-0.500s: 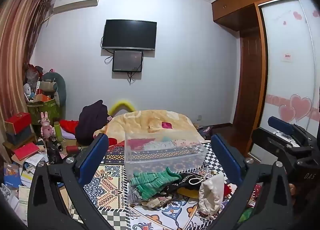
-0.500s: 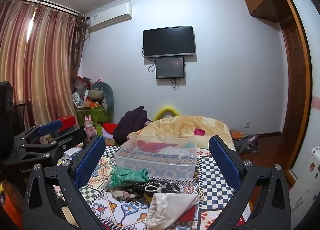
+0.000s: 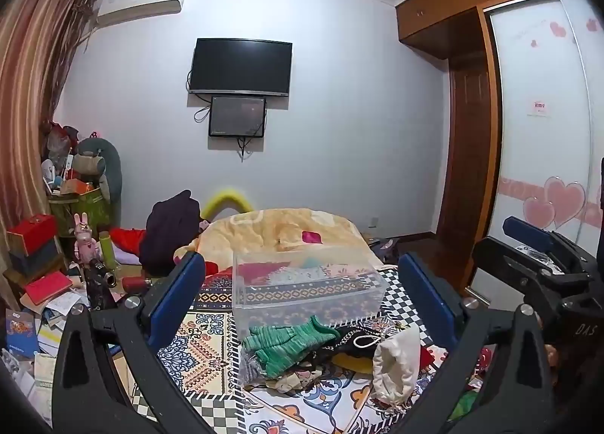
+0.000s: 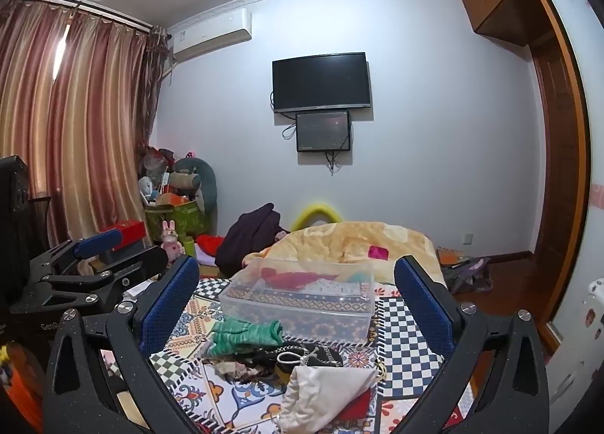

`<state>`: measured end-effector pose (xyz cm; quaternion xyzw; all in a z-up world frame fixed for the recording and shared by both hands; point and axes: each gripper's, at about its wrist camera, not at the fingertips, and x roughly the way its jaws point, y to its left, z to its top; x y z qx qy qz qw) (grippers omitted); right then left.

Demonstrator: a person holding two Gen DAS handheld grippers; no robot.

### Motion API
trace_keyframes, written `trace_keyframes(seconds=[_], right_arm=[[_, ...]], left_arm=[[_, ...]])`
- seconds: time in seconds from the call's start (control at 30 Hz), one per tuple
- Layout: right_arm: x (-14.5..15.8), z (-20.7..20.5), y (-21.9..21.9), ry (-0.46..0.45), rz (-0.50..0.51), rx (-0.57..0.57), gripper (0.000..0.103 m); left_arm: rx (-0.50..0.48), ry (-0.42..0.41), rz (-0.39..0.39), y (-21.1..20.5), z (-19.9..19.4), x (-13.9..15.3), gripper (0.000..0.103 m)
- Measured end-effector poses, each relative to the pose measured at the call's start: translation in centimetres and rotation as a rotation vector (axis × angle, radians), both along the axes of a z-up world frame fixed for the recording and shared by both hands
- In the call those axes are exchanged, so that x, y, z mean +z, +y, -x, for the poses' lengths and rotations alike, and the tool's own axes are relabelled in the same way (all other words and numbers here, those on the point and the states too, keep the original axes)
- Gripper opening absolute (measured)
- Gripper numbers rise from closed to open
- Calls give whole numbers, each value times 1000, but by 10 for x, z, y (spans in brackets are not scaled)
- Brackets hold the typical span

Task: Organize soft objects

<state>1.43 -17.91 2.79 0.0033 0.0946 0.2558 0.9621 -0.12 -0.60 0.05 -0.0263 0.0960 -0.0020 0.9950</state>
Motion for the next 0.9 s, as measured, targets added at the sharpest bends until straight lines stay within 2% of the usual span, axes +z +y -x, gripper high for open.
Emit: trace_keyframes(seconds=[0.9], right_arm=[[6, 1, -4, -20, -8, 1, 103]], left_arm=[[0, -12, 8, 1, 2, 2, 103]])
